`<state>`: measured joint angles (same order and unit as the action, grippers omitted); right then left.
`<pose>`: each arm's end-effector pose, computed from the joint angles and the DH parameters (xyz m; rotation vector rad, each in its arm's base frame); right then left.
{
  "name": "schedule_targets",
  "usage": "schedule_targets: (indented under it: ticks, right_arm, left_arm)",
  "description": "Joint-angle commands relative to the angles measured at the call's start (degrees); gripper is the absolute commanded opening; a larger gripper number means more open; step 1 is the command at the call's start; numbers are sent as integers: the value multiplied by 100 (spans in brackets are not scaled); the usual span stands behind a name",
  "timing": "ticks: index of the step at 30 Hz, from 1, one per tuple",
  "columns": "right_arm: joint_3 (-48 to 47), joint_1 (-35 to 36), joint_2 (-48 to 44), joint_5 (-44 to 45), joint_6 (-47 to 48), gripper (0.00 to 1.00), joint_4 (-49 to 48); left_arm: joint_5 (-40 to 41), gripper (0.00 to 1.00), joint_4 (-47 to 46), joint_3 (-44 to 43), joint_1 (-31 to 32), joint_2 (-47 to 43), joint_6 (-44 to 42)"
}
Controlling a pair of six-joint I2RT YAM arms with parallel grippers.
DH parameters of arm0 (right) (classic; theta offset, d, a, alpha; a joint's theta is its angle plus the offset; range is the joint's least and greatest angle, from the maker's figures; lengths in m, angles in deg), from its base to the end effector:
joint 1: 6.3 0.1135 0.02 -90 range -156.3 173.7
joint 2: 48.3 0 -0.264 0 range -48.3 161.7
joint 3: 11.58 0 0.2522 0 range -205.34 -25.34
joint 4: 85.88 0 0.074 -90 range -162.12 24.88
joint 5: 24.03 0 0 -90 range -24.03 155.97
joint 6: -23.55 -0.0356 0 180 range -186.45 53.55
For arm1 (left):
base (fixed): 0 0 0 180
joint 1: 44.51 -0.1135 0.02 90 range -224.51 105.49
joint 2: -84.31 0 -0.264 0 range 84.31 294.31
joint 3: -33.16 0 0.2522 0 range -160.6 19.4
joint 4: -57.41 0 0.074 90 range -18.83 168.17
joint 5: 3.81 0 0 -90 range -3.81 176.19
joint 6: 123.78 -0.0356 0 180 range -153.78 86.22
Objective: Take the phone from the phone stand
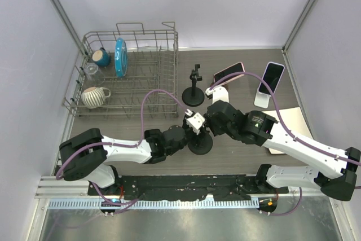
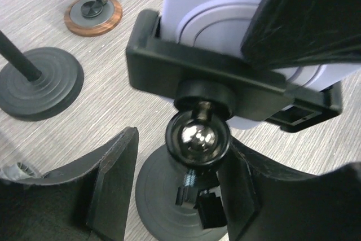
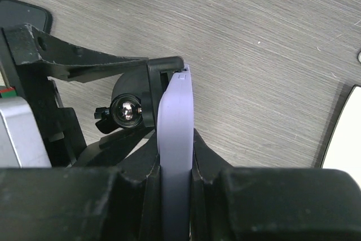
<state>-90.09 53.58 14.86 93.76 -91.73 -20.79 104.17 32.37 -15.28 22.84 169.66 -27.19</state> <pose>0.1208 0.1752 0.3353 -0.4864 2.2651 0.1519 0.1279 -0.2780 0.2030 0.7109 1.6696 -0.6511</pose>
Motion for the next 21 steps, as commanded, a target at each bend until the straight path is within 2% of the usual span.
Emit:
schedule_targets:
  ticks: [1,2,5,6,8,9,12,15,18,21]
  right_arm:
    - [-143,86,109,-661,58,1,-18]
    - [-143,86,118,-678,84,1,-27]
    - [-73,94,118,-722,102,1,-105]
    - [-38,103,83,-714,93,1,-184]
    - [41,103,4,-582,76,2,-316]
    - [163,112,-144,-495,50,4,-491]
    - [453,112,-504,-161,23,24,-929]
    - [804,112,-795,95,67,37,-1509]
    - [1296,112,-1199,235,190,46,-2281]
    - [1867,121,-1621,288,365,48,-3178]
  left_arm:
    - [-242,56,-320,-224,-29,9,-193]
    - [-268,53,-355,-215,-38,9,-193]
    - [-409,36,-434,-189,-29,9,-123]
    - [-418,18,-435,-189,-29,9,-97]
    - [-470,0,-400,-197,-29,18,-18]
    - [-479,0,-400,-180,-29,18,35]
    - [-436,0,-504,-66,-20,-17,430]
    - [-260,0,-707,110,-3,-44,878]
    - [-119,0,-716,172,50,-61,1063]
    - [21,0,-742,198,111,-96,1203]
